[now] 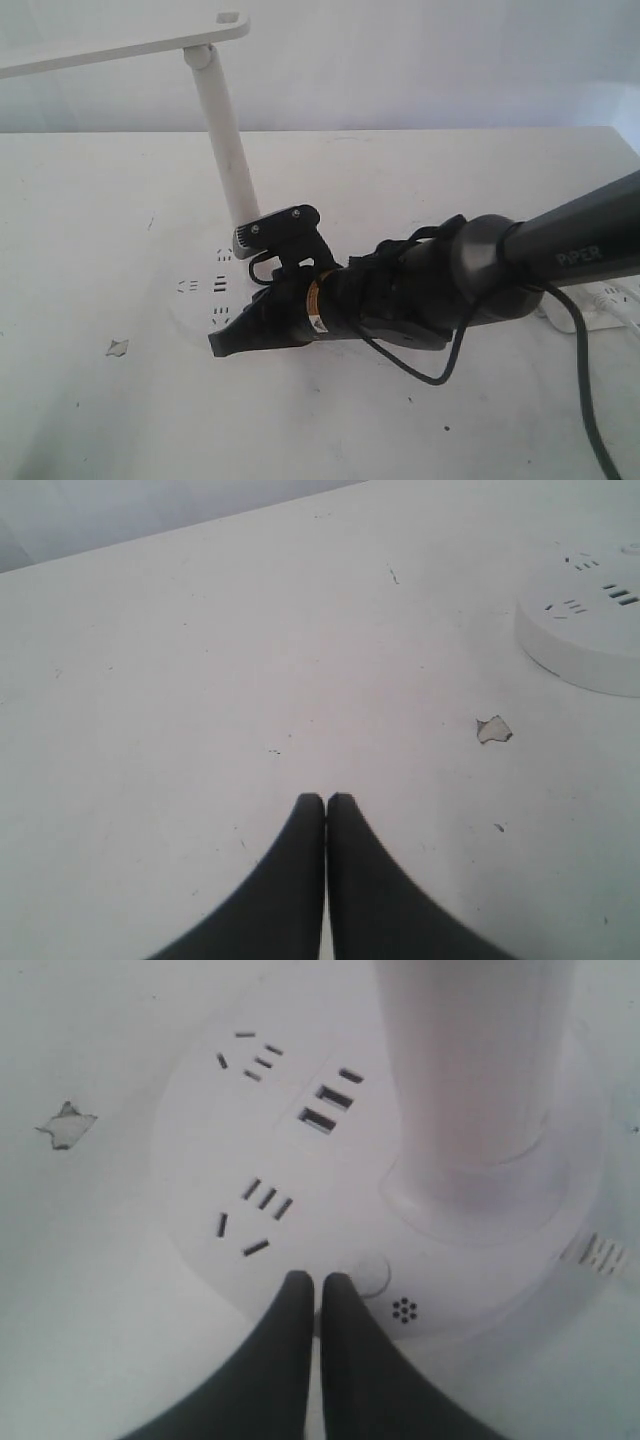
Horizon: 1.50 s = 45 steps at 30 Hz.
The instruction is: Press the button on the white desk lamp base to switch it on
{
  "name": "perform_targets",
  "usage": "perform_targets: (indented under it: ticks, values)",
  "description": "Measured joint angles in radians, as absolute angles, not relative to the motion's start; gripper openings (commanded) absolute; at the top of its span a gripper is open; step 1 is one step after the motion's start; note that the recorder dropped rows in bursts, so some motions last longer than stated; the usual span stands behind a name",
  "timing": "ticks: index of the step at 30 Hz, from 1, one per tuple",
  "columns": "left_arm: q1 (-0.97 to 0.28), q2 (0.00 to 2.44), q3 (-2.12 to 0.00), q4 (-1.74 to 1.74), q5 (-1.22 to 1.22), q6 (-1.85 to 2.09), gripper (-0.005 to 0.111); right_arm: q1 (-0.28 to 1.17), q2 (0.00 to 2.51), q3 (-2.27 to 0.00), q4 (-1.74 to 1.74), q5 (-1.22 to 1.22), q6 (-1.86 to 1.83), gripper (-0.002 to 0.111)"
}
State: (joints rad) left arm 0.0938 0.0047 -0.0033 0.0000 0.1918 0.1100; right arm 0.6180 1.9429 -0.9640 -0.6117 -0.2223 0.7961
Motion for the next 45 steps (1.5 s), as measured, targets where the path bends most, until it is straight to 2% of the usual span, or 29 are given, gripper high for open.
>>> perform_targets:
  ticks: [11,20,45]
  values:
    - [0.094,0.005,-0.003,0.000,0.192,0.110,0.000,0.606,1.945,-0.964,-0.471,-0.288,0.691,0.004]
    - [0.094,0.005,-0.003,0.000,0.192,0.110,0.000,0.603,1.945,-0.964,-0.464,-0.288,0.676,0.000]
    - [0.094,0.005,-0.003,0.000,0.192,0.110,0.000,0.603,1.957,-0.968,-0.447,-0.283,0.663,0.000]
